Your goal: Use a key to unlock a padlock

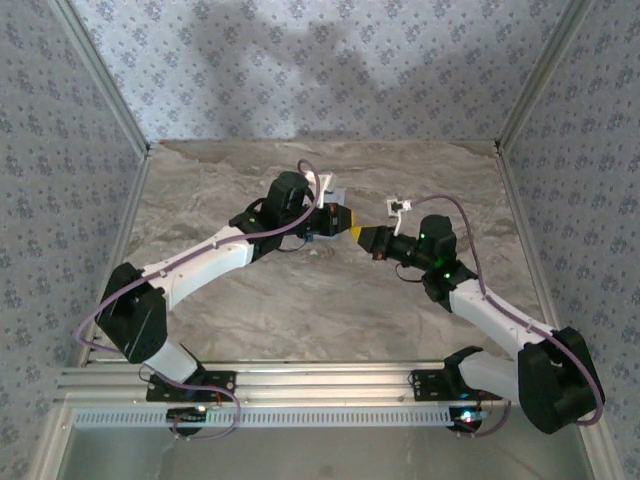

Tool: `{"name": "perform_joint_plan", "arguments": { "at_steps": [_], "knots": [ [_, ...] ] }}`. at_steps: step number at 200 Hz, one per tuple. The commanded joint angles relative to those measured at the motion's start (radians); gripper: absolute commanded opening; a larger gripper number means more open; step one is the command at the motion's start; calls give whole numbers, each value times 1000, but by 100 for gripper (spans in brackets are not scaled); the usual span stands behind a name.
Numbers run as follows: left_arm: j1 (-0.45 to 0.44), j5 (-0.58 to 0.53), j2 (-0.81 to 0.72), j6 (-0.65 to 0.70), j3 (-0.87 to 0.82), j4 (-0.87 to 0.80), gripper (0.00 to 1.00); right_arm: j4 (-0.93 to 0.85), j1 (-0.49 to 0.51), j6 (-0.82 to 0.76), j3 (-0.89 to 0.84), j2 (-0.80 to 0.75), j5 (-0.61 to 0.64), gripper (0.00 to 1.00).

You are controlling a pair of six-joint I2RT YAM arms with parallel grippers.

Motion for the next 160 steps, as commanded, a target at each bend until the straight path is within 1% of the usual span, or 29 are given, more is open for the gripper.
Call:
{"name": "perform_joint_plan", "arguments": {
  "at_steps": [1, 12, 21, 32, 41, 56, 70, 89, 107, 128, 160],
  "knots": [
    [6, -13, -41, 18, 29, -16, 11, -51, -8, -30, 18, -16, 28, 0],
    [15, -13, -47, 18, 29, -22, 17, -79, -14, -43, 12, -28, 34, 0],
    [25, -22, -52, 18, 28, -30, 28, -105, -19, -55, 10, -39, 41, 0],
    [42, -31, -60, 21, 23, -41, 38, -155, -25, -59, 10, -53, 50, 0],
    [58, -41, -68, 27, 19, -54, 47, -200, -31, -110, 13, -65, 64, 0],
    [92, -73, -77, 55, 17, -99, 53, -289, -41, -149, 13, -89, 90, 0],
    [117, -129, -68, 105, 29, -174, 62, -371, -50, -186, 15, -114, 122, 0],
    [135, -206, -24, 185, 70, -280, 65, -508, -55, -238, 31, -142, 196, 0],
    [137, -269, 46, 255, 140, -372, 66, -618, -64, -260, 47, -164, 262, 0],
    [138, -276, 140, 289, 215, -418, 66, -708, -78, -262, 56, -174, 312, 0],
    [128, -257, 280, 314, 320, -442, 66, -740, -96, -255, 48, -169, 315, 0]
  ]
}}
